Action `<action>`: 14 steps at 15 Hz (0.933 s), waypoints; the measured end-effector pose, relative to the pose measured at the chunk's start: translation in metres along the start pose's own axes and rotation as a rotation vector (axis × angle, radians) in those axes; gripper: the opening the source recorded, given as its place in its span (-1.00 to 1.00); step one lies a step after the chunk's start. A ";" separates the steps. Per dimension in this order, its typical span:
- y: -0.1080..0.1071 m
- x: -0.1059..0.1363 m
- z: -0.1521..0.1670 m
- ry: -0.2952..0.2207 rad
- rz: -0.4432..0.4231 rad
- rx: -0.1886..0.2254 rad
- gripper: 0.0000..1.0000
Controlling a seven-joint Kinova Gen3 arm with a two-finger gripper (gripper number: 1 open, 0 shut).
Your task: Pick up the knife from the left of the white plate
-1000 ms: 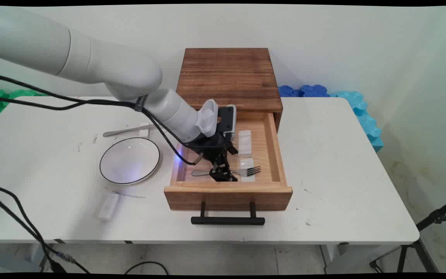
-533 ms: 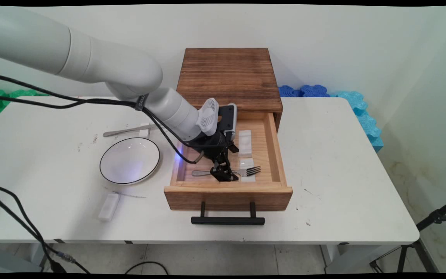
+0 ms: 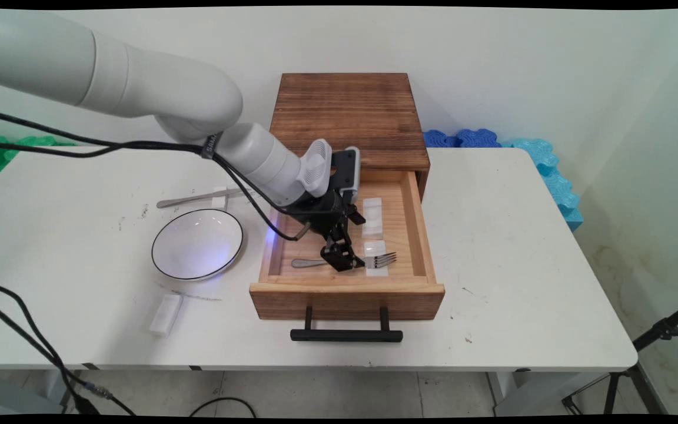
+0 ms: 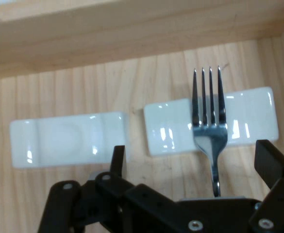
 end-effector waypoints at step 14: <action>-0.009 0.025 -0.070 0.091 -0.019 0.030 1.00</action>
